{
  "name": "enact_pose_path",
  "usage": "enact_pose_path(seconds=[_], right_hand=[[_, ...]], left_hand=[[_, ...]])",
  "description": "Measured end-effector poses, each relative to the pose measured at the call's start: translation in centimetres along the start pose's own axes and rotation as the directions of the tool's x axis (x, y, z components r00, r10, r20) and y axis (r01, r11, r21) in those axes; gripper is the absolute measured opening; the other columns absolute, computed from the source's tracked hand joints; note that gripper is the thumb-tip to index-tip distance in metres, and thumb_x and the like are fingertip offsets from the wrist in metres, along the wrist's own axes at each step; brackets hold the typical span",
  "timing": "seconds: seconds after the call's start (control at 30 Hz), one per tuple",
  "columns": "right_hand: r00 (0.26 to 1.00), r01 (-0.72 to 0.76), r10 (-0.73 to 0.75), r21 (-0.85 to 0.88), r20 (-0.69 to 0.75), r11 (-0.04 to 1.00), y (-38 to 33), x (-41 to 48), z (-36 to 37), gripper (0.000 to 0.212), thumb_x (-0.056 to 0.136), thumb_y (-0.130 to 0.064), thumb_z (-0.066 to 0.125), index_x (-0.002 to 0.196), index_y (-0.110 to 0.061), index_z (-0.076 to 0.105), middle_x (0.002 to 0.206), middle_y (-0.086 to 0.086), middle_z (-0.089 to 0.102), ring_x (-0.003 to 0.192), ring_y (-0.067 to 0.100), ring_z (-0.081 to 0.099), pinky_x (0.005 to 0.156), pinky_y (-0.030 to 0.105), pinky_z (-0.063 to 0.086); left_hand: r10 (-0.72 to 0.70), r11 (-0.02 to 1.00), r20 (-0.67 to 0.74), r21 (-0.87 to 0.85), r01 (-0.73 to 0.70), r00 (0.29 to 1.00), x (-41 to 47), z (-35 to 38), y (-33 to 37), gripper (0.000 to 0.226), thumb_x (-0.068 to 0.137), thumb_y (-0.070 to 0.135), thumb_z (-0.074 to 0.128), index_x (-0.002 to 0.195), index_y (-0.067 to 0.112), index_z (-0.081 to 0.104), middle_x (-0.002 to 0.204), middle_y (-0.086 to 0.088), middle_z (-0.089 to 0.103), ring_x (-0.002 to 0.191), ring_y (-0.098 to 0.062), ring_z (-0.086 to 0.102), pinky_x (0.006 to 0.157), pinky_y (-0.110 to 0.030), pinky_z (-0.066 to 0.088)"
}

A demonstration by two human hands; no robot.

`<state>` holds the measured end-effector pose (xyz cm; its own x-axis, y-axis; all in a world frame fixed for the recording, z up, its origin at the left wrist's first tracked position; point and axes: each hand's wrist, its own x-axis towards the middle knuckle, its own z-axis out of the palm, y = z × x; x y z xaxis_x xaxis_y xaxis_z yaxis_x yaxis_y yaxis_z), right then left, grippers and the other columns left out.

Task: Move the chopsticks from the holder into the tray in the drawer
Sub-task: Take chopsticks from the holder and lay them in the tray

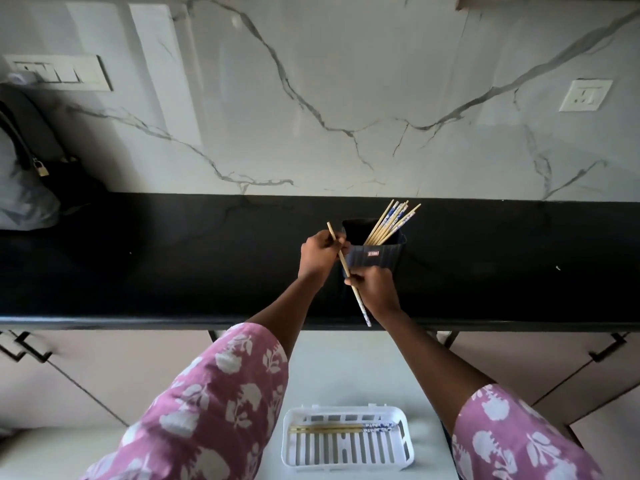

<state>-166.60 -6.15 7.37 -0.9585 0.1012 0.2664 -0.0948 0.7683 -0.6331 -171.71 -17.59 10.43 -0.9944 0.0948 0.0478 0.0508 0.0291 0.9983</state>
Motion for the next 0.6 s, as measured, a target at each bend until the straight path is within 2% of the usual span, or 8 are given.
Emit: enact_pose_path(seconds=[0.07,0.17,0.23,0.33,0.4,0.47,0.53,0.6], right_hand=[[0.998,-0.036,0.035,0.008,0.056,0.999,1.0,-0.8,1.0,0.016,0.081,-0.01,0.069,0.091,0.001,0.074,0.086,0.017,0.075,0.078,0.024,0.07,0.054,0.004,0.03],[0.961,-0.142,0.136,0.006,0.242,0.99,2.9,-2.8,3.1,0.011,0.079,-0.011,0.068,0.083,-0.001,0.074,0.078,0.023,0.072,0.064,0.016,0.056,0.05,0.017,0.028],[0.918,-0.181,0.171,-0.004,0.359,0.983,4.3,-4.8,4.7,0.011,0.08,-0.012,0.068,0.083,-0.003,0.073,0.074,0.022,0.069,0.065,0.017,0.052,0.055,0.023,0.029],[0.87,-0.186,0.176,-0.023,0.461,0.982,6.3,-8.1,6.8,0.015,0.081,-0.011,0.067,0.093,-0.004,0.074,0.09,0.014,0.075,0.084,0.019,0.066,0.071,0.021,0.043],[0.81,-0.105,0.145,-0.103,0.568,0.989,7.4,-10.2,8.1,0.015,0.084,-0.012,0.062,0.093,-0.006,0.073,0.096,0.013,0.074,0.093,0.024,0.067,0.078,0.025,0.048],[0.743,0.02,0.119,-0.199,0.659,0.98,8.4,-12.0,9.4,0.016,0.086,-0.012,0.056,0.089,-0.008,0.071,0.094,0.014,0.072,0.091,0.03,0.066,0.074,0.028,0.048],[0.691,0.1,0.124,-0.265,0.712,0.959,9.1,-13.5,10.4,0.019,0.086,-0.009,0.049,0.089,-0.007,0.068,0.094,0.017,0.069,0.091,0.033,0.063,0.069,0.029,0.043],[0.648,0.106,0.16,-0.296,0.744,0.949,9.5,-14.5,11.2,0.025,0.086,-0.013,0.044,0.089,-0.004,0.066,0.096,0.018,0.068,0.092,0.032,0.063,0.067,0.026,0.036]], left_hand=[[-0.037,0.993,-0.022,0.107,0.039,0.999,0.0,-0.9,-1.5,0.01,0.089,0.026,0.063,0.089,0.018,0.068,0.095,-0.01,0.071,0.097,-0.027,0.068,0.092,-0.044,0.053],[-0.115,0.929,-0.068,0.345,0.132,0.991,-0.1,-2.8,-3.6,0.052,0.09,0.056,0.05,0.109,0.01,0.066,0.108,-0.011,0.068,0.107,-0.026,0.06,0.091,-0.035,0.045],[-0.215,0.852,-0.053,0.478,0.214,0.975,-0.2,-4.2,-5.5,0.063,0.09,0.065,0.038,0.116,0.012,0.062,0.115,-0.012,0.064,0.112,-0.03,0.055,0.091,-0.036,0.041],[-0.317,0.687,-0.06,0.673,0.273,0.947,0.1,-6.0,-9.1,0.067,0.092,0.065,0.031,0.129,0.014,0.053,0.132,-0.01,0.054,0.125,-0.031,0.047,0.103,-0.041,0.038],[-0.354,0.543,-0.086,0.792,0.28,0.931,0.4,-7.0,-11.3,0.067,0.094,0.059,0.032,0.144,0.014,0.035,0.151,-0.008,0.034,0.14,-0.032,0.028,0.113,-0.048,0.024],[-0.406,0.436,-0.097,0.853,0.286,0.909,0.4,-7.6,-12.8,0.068,0.097,0.052,0.031,0.152,0.016,0.014,0.16,-0.002,0.011,0.147,-0.031,0.006,0.117,-0.049,0.011],[-0.44,0.366,-0.097,0.889,0.277,0.893,0.4,-7.9,-13.4,0.07,0.097,0.054,0.03,0.153,0.019,0.006,0.162,0.001,-0.002,0.147,-0.032,-0.006,0.118,-0.049,0.004],[-0.451,0.334,-0.111,0.899,0.282,0.886,0.4,-7.5,-13.6,0.078,0.094,0.062,0.03,0.153,0.02,0.001,0.161,0.005,-0.009,0.146,-0.034,-0.014,0.117,-0.051,-0.001]])
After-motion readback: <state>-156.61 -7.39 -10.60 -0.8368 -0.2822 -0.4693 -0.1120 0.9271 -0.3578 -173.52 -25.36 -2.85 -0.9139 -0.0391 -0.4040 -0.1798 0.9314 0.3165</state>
